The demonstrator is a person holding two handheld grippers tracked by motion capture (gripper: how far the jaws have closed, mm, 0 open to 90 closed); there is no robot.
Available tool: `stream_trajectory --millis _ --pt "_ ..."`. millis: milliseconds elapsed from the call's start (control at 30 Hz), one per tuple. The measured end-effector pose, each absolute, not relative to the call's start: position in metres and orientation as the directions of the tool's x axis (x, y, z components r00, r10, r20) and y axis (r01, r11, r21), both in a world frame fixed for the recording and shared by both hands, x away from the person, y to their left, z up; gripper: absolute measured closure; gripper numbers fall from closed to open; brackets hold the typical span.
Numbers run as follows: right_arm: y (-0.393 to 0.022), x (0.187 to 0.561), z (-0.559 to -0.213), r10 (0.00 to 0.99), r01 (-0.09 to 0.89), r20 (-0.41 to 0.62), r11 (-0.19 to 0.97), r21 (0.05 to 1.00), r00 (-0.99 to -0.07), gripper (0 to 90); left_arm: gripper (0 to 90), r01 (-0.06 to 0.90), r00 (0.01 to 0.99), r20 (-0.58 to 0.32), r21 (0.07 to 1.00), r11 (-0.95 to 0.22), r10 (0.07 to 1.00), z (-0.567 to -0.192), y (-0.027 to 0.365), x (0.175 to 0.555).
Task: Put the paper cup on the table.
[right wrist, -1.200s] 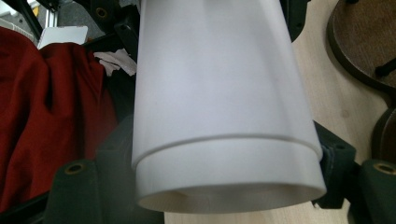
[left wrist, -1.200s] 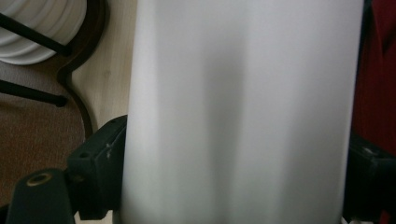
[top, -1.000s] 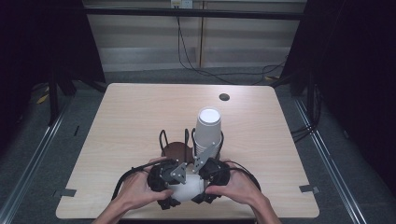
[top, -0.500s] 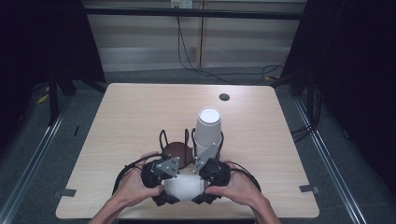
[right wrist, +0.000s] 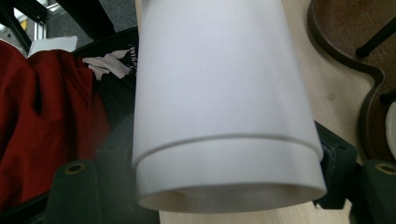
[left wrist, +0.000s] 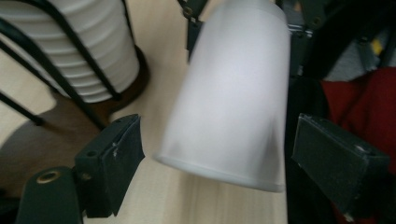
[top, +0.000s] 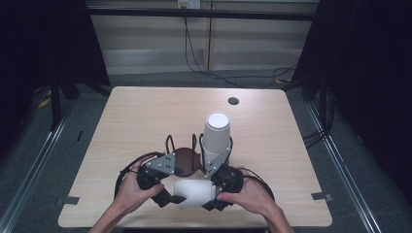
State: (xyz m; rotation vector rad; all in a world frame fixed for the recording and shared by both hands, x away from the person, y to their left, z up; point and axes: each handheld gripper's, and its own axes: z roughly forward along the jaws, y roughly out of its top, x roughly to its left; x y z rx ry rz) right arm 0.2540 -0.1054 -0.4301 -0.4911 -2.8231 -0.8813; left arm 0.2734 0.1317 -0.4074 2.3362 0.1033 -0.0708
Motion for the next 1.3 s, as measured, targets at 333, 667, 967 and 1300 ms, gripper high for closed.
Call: stream_trajectory --millis 333,667,967,1300 --pt "-0.117 0.258 -0.431 0.309 0.391 0.240 0.745 0.540 -0.920 26.2 15.9 0.178 0.982 -0.099 0.762 -0.622 0.160 -0.418 0.150 0.267" --pt "-0.139 0.264 -0.431 0.327 0.424 0.270 0.670 0.610 -0.906 26.1 16.0 0.229 0.972 -0.154 0.789 -0.571 0.178 -0.424 0.161 0.270" --pt "-0.142 0.264 -0.433 0.309 0.431 0.300 0.620 0.656 -0.902 26.1 15.9 0.265 0.964 -0.198 0.797 -0.543 0.180 -0.431 0.164 0.270" --pt "-0.149 0.265 -0.433 0.297 0.415 0.293 0.566 0.713 -0.909 26.0 15.9 0.281 0.959 -0.212 0.808 -0.517 0.188 -0.434 0.165 0.270"
